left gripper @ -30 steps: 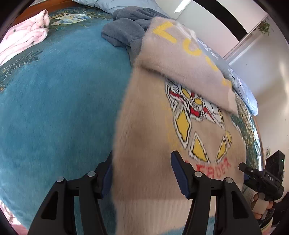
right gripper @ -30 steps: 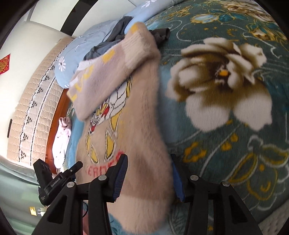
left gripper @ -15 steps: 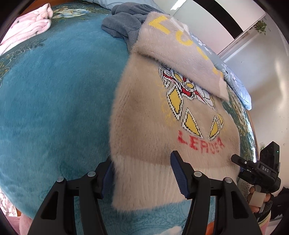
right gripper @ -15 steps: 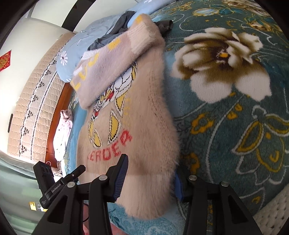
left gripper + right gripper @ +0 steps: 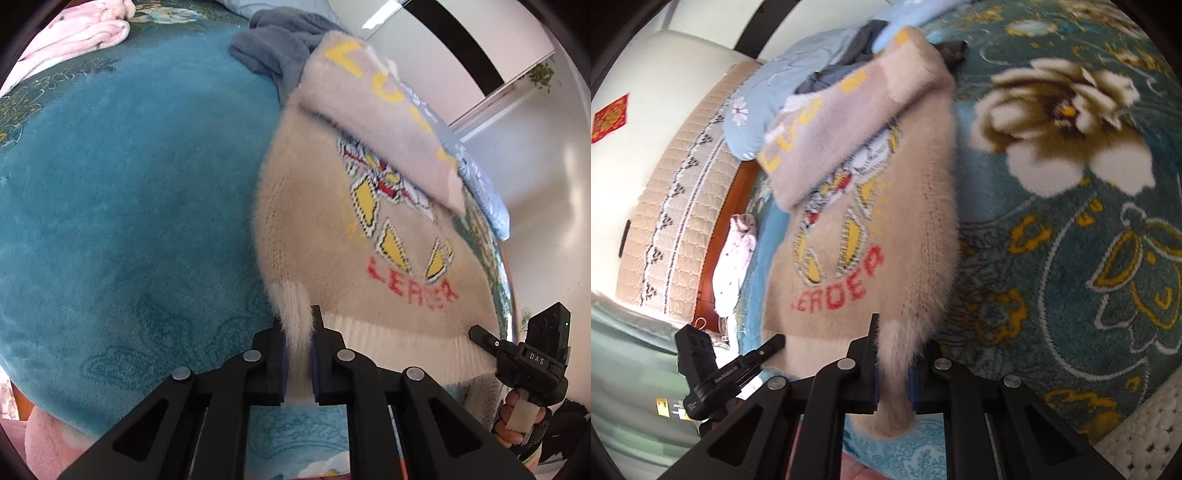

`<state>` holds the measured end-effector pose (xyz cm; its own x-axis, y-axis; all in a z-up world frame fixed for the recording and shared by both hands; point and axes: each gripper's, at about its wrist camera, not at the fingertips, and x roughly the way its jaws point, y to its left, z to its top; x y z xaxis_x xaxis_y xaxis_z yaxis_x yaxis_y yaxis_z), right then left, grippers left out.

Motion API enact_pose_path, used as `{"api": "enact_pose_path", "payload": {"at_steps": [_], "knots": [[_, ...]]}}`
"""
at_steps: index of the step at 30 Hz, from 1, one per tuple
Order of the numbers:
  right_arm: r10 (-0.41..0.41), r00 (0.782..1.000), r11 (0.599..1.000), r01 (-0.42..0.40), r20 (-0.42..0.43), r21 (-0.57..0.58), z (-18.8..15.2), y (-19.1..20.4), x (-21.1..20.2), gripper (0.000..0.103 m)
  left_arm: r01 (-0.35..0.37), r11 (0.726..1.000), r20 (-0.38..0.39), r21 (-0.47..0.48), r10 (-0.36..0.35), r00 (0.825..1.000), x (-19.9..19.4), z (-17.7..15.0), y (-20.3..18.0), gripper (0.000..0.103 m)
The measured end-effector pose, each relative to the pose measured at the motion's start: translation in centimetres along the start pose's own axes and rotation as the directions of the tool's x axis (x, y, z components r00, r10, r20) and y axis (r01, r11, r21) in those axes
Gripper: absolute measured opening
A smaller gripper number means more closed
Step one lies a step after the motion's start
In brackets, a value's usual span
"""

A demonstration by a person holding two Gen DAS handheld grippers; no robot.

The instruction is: Fold clothes

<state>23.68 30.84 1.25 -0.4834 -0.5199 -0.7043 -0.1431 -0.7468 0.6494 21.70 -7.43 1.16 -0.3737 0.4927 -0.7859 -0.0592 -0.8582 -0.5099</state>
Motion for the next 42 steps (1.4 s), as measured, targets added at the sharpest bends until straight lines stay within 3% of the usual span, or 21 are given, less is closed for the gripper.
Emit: {"api": "enact_pose_path", "payload": {"at_steps": [9, 20, 26, 30, 42], "knots": [[0.046, 0.997, 0.995, -0.041, 0.055, -0.093, -0.4, 3.0, -3.1, 0.01, 0.113, 0.991, 0.125, 0.077, -0.122, 0.985, -6.3, 0.1, -1.8, 0.008], [0.084, 0.993, 0.98, -0.067, 0.082, -0.189, -2.0, 6.7, -8.6, 0.01, 0.144, 0.975, 0.235, 0.172, -0.182, 0.955, -13.0, 0.0, -4.0, 0.008], [0.104, 0.991, 0.988, -0.093, 0.081, -0.127, 0.2, 6.4, -8.1, 0.01, 0.175, 0.977, 0.201, 0.126, -0.197, 0.959, -12.1, 3.0, -3.2, 0.009], [0.117, 0.989, 0.989, -0.108, 0.089, -0.102, 2.2, 6.1, -7.7, 0.01, 0.148, 0.981, 0.184, 0.129, -0.17, 0.968, -11.5, 5.3, -4.3, 0.009], [0.135, 0.984, 0.99, -0.127, 0.12, -0.065, 11.6, 6.3, -3.6, 0.013, 0.122, 0.992, 0.164, 0.022, -0.124, 0.979, -5.9, 14.7, -4.2, 0.01]]}}
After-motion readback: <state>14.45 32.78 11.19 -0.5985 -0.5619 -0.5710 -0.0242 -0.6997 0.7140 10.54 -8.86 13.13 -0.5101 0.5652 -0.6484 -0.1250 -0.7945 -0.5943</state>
